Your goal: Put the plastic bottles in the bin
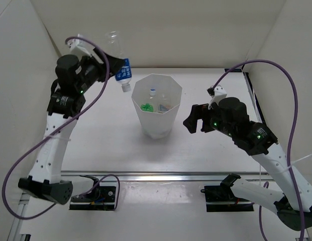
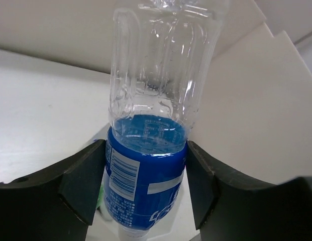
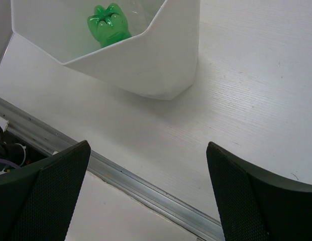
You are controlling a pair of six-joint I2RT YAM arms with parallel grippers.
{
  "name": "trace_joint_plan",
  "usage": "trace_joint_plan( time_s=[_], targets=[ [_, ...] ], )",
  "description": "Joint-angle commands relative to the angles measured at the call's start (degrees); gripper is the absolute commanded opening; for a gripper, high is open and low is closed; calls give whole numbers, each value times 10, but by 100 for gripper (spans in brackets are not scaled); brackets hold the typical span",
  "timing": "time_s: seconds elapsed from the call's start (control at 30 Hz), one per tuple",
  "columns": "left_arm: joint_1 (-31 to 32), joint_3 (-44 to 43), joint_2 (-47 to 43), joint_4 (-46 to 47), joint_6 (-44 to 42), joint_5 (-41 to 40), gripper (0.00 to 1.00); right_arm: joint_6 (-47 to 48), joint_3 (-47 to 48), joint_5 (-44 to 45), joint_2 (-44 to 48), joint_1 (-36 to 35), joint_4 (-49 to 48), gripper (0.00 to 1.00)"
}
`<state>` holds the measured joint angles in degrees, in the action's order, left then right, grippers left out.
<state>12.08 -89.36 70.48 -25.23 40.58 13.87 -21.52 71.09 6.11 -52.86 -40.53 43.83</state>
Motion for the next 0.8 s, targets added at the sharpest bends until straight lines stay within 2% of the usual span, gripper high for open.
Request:
trace_joint_plan(
  time_s=[0.0,0.17,0.23,0.27,0.3,0.4,0.47,0.5,0.53,0.57,0.6,0.63,0.7,0.77],
  targets=[
    [56,-77,84,-29,-23,-8,73,3,-3,12,4,3,-31,100],
    [134,-119,177,-38,-47,-27,81,3,-9,28,4,3,-37,100],
    [139,-125,177,-59,-52,-45,86,3,-9,36,4,3,-37,100],
    [146,-125,163,-59,-59,-56,89,3,-9,43,4,3,-31,100],
    [146,-120,135,-59,-66,-87,100,-4,-3,53,4,3,-25,100],
    [158,-113,68,-59,-109,-161,100,-35,-3,123,10,3,1,100],
    [158,-72,28,-64,-139,-208,100,-72,-3,158,10,3,25,100],
    [158,-49,-21,-64,-139,-292,100,-72,2,166,10,9,34,100],
    [158,17,-51,-64,-139,-343,100,-60,23,152,-6,15,50,100],
    [158,58,-82,-64,-102,-398,100,-51,40,137,-21,15,70,100],
    [147,100,-147,-69,-79,-486,100,-35,57,110,-57,22,104,100],
    [139,183,-179,-75,-60,-516,100,-13,72,71,-76,27,118,100],
    [118,251,-248,-84,-45,-570,100,25,103,-26,-121,27,141,100],
    [102,305,-269,-109,-39,-596,100,31,116,-70,-143,27,149,100]
  ],
)
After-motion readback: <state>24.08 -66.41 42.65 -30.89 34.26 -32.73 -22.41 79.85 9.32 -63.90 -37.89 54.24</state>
